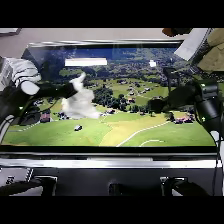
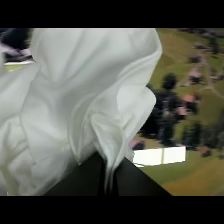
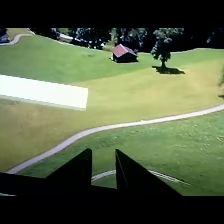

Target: Fold the clothes and pants, and hang the long-sleeved shirts on hangers.

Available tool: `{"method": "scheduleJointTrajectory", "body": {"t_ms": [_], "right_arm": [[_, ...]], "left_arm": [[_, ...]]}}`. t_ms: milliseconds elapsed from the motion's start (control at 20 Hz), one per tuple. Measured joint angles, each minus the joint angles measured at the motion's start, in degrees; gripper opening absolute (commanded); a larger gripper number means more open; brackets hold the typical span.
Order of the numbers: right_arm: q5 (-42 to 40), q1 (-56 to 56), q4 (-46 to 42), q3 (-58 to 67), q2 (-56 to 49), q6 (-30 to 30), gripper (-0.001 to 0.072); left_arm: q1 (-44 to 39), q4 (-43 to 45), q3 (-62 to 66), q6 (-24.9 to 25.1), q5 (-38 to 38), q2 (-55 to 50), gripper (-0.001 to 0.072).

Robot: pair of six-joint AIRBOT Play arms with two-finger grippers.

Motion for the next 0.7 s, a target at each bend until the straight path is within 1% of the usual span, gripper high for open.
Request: {"method": "scheduleJointTrajectory", "body": {"t_ms": [100, 250, 300, 350, 400, 450, 500, 550, 600, 700], "right_arm": [[-2.99, 0.00, -4.04, 0.00, 1.14, 0.00, 0.0211], [-6.97, 0.00, -11.56, 0.00, 3.78, 0.00, 0.0212], [-7.85, -0.02, -13.70, 0.00, 4.70, -0.02, 0.0217], [-8.48, -0.02, -15.85, -0.04, 5.57, -0.02, 0.0272], [-8.98, -0.02, -17.68, -0.07, 6.23, -0.04, 0.0350], [-9.18, -0.02, -19.41, -0.13, 6.75, -0.22, 0.0388], [-9.01, -0.02, -20.63, -0.33, 7.08, -0.22, 0.0388], [-8.07, -0.02, -21.49, -0.79, 7.34, 0.04, 0.0403], [-6.73, -0.02, -21.88, -1.44, 7.48, 0.87, 0.0424], [-2.97, -0.09, -21.42, -2.71, 7.13, 4.26, 0.0430]], "left_arm": [[-6.93, -2.71, 2.01, -0.11, 4.59, -1.36, 0.0018], [-16.13, -4.81, 3.43, -4.50, 10.34, -5.95, 0.0020], [-18.62, -5.42, 3.67, -6.01, 11.65, -7.93, 0.0031], [-20.52, -6.34, 3.82, -6.95, 12.59, -9.77, 0.0105], [-22.12, -7.72, 3.96, -7.93, 13.31, -11.54, 0.0255], [-23.06, -8.87, 4.02, -8.55, 13.94, -12.85, 0.0392], [-23.52, -9.75, 4.11, -9.05, 14.45, -13.75, 0.0497], [-23.43, -10.40, 4.17, -9.33, 14.73, -14.29, 0.0552], [-22.75, -10.97, 4.28, -9.35, 14.60, -14.40, 0.0552], [-19.52, -11.63, 4.87, -8.55, 12.92, -13.68, 0.0552]]}}
